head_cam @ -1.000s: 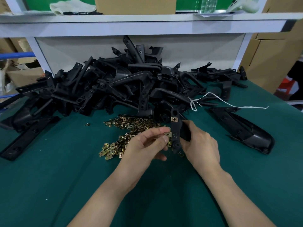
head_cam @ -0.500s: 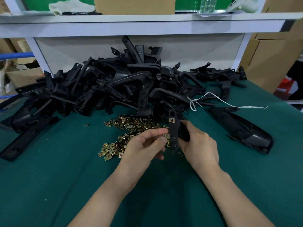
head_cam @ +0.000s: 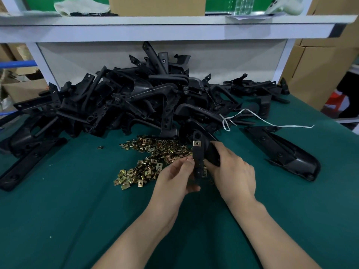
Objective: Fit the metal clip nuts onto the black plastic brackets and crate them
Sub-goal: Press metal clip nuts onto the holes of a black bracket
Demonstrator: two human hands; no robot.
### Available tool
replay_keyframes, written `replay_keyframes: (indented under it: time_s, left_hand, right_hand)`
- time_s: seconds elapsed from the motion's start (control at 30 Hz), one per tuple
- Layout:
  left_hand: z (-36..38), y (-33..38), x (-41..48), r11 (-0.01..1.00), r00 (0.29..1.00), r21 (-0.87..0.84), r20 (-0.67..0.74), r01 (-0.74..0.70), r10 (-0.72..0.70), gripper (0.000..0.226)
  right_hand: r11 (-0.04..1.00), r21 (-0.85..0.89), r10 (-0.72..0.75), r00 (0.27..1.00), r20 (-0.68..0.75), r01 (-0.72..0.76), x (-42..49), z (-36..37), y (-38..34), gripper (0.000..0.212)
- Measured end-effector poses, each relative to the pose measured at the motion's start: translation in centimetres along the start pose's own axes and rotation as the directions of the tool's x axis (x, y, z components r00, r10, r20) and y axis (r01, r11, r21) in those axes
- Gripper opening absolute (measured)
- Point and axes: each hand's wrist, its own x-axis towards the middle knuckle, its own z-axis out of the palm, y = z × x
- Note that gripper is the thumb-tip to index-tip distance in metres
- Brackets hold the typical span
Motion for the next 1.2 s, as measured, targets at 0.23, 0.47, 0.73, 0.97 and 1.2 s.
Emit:
replay_keyframes:
  time_s: [0.23, 0.47, 0.73, 0.97, 1.2]
  left_hand:
    - [0.6, -0.7, -0.4, 0.953, 0.991, 0.276, -0.017, -0.124, 0.134, 0.019]
    - [1.3, -1.3, -1.0, 0.9, 0.981, 0.393, 0.036, -0.188, 0.189, 0.018]
    - [1.6, -2.1, -0.7, 0.901, 0.978, 0.401, -0.048, -0.165, 0.201, 0.013]
    - [1.4, -2.5, -0.5, 0.884, 0.978, 0.437, -0.039, -0.167, 0.204, 0.018]
    - [1.3, -2.7, -0.4, 0.868, 0.977, 0.467, -0.038, -0.169, 0.211, 0.017]
  right_hand:
    - [0.999, -0.036, -0.026, 1.0, 0.003, 0.026, -0.1, 0.1, 0.0, 0.041]
    - [0.996, -0.079, -0.046, 0.998, 0.04, 0.049, -0.2, -0.1, 0.1, 0.043]
    - [0.984, -0.132, -0.118, 0.993, 0.023, 0.12, -0.3, 0.2, -0.2, 0.049]
    - [0.981, -0.138, -0.14, 0.99, -0.001, 0.139, -0.3, 0.3, -0.2, 0.048]
    - [0.978, -0.147, -0.154, 0.988, -0.03, 0.148, -0.3, 0.4, -0.2, 0.046]
